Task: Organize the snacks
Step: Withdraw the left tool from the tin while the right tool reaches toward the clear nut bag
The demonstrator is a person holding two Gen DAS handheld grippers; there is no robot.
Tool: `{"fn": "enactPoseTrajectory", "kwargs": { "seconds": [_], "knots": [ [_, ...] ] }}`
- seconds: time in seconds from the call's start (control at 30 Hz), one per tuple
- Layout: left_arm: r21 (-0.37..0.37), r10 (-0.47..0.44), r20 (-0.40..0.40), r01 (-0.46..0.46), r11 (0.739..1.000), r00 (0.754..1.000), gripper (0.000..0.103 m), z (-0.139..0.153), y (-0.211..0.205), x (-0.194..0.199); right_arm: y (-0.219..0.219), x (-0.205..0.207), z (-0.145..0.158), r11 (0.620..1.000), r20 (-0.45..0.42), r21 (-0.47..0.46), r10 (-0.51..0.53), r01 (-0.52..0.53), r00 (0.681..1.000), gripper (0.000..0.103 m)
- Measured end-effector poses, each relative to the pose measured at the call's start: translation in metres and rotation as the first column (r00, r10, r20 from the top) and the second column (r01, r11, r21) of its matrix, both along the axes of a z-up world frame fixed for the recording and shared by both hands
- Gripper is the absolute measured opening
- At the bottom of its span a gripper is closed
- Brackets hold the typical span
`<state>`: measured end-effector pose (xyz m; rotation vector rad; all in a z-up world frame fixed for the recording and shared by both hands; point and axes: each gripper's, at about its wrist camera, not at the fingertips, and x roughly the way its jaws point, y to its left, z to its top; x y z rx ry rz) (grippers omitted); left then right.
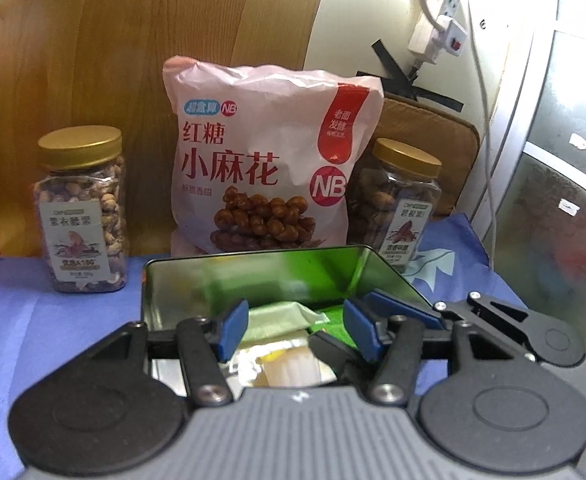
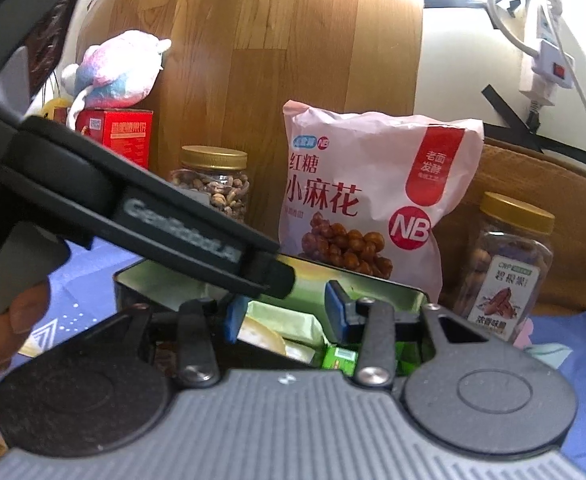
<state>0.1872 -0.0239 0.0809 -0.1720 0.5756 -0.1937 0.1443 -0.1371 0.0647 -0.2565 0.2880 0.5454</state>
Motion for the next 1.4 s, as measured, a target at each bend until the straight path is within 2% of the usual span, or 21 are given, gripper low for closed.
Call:
{"fn": "enactPoseTrajectory", "kwargs": {
  "seconds": [0.23,0.33,0.7,1.1,1.4],
  "knots": [
    [0.019,0.043,0.009,-0.043,0.999,0.999,0.056,0.003,0.003,-0.043,-0.019,-0.028,0.0,0.999,-0.03,0.052,-0.013,0.014,0.999,0.045],
    [0.049,0.07,0.004,-0.07,0.996,0.998,0.056,0.001,0.002,-0.059,-0.025,-0.041,-0.003,0.997,-0.048,0.076,-0.02,0.024,0.999,0.045],
    [0.131,0.116,-0.05,-0.109,0.985,0.992,0.056,-0.022,-0.002,-0.1,-0.042,-0.092,-0.016,0.987,-0.133,0.155,-0.028,0.049,0.991,0.045],
    [0.156,0.137,-0.087,-0.122,0.98,0.987,0.058,-0.042,0.003,-0.132,-0.047,-0.133,-0.027,0.978,-0.197,0.203,-0.012,0.053,0.98,0.045],
    [0.122,0.156,-0.099,-0.144,0.982,0.983,0.059,-0.049,0.023,-0.158,-0.034,-0.157,-0.036,0.982,-0.238,0.191,0.04,0.007,0.97,0.045]
  ]
}}
